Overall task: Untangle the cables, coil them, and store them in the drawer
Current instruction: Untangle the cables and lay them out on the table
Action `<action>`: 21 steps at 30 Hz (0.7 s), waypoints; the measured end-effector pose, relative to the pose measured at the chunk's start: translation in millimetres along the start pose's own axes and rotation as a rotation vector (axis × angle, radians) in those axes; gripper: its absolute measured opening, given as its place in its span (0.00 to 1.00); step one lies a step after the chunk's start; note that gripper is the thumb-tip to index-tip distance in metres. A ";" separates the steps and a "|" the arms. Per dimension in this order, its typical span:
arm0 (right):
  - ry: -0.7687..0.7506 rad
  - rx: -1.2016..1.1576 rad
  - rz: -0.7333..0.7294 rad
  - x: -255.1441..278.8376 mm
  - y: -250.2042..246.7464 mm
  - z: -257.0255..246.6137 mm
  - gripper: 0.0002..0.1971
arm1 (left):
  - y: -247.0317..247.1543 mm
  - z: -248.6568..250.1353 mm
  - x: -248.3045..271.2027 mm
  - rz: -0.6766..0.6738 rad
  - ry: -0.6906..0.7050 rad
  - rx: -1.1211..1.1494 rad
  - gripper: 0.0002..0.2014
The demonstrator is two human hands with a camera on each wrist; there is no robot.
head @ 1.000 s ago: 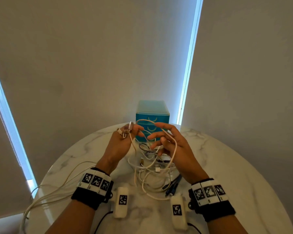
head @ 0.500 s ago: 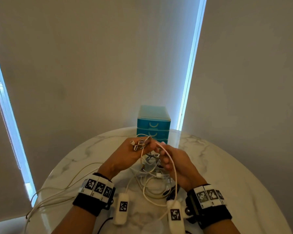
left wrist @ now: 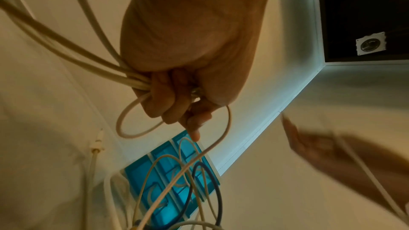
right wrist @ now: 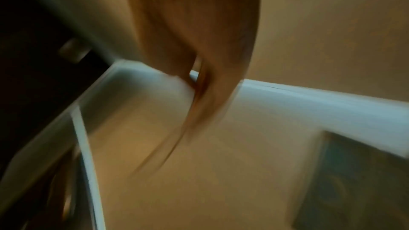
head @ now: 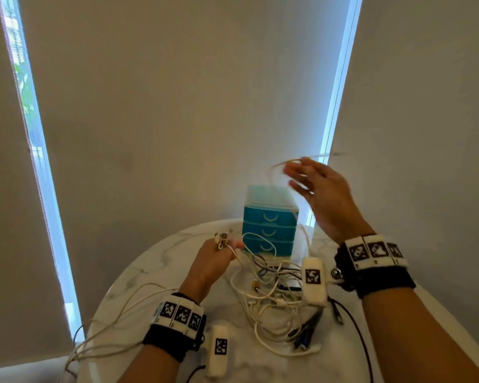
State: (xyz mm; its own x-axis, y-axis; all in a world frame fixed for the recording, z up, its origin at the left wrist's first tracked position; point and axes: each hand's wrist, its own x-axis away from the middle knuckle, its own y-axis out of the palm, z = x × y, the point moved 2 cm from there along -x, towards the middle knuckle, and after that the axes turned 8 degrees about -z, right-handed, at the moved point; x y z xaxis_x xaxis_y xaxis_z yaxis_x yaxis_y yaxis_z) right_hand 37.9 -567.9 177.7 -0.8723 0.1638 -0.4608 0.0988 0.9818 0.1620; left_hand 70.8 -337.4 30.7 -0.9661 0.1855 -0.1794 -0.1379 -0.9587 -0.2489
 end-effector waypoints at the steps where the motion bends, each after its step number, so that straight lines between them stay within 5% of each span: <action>1: 0.021 0.284 -0.303 2.9 30.0 -10.2 0.15 | -0.2 -2.8 0.4 -0.013 -0.043 0.004 0.16; 2: -0.013 0.536 -0.476 5.7 50.8 -16.9 0.16 | -1.7 -5.5 -0.6 -0.024 -0.080 0.006 0.16; 4: -0.160 0.710 -0.394 8.4 60.0 -24.1 0.15 | -6.0 -12.3 -4.3 -0.022 -0.135 0.031 0.16; 7: -0.087 0.386 -0.234 27.0 35.8 -6.8 0.12 | -7.2 -15.1 -5.7 -0.030 -0.159 0.090 0.15; 13: 0.157 0.491 -0.340 81.8 12.2 68.4 0.05 | -4.1 -12.6 -5.9 -0.088 -0.225 0.214 0.14; 16: 0.150 0.540 -0.503 96.6 21.3 85.0 0.06 | -4.0 -10.2 -7.1 -0.127 -0.193 0.254 0.15; 21: 0.052 0.621 -0.355 92.7 31.7 100.5 0.03 | -2.3 -5.8 -6.1 -0.200 -0.176 0.287 0.12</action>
State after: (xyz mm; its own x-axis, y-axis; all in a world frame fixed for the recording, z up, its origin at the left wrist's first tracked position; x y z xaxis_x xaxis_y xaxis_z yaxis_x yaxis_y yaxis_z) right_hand 8.3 -511.9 52.4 -0.9224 -0.1655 -0.3489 0.0455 0.8507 -0.5237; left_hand 78.3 -335.1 26.9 -0.9333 0.3587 0.0176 -0.3584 -0.9334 0.0181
